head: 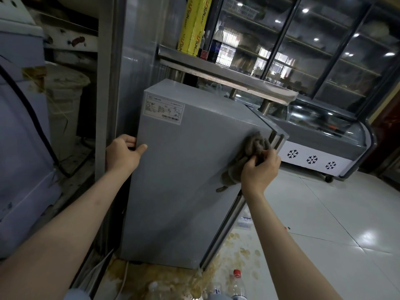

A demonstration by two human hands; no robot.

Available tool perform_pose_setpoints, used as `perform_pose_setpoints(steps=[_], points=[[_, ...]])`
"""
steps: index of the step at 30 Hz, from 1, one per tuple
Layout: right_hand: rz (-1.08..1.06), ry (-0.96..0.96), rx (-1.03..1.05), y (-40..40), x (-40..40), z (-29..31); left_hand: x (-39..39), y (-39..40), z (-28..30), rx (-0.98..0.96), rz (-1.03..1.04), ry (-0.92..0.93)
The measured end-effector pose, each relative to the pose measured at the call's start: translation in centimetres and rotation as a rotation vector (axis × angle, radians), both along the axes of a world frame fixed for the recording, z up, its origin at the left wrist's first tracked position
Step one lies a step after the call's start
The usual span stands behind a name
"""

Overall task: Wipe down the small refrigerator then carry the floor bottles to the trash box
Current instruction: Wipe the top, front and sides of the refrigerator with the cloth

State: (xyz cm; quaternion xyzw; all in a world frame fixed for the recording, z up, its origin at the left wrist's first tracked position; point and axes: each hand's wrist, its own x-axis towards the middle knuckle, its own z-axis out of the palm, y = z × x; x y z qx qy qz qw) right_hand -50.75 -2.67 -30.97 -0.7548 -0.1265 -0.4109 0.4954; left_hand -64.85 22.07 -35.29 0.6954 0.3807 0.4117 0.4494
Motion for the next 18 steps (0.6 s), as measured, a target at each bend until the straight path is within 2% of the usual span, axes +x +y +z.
perform_pose_setpoints(steps=[6, 11, 16, 18], points=[[0.038, 0.107, -0.124, 0.1, -0.8, -5.2, -0.1, 0.0, -0.1, 0.011, -0.01, -0.008], [0.108, 0.031, -0.297, -0.3, -0.5, -6.2, -0.1, 0.0, -0.2, 0.026, -0.012, -0.012], [0.036, 0.037, -0.142, -0.8, 0.2, -4.8, -0.1, -0.1, -0.3, 0.026, -0.002, -0.018], [0.039, 0.046, -0.156, -0.4, 0.0, -5.3, 0.0, -0.1, -0.3, 0.022, -0.003, -0.021]])
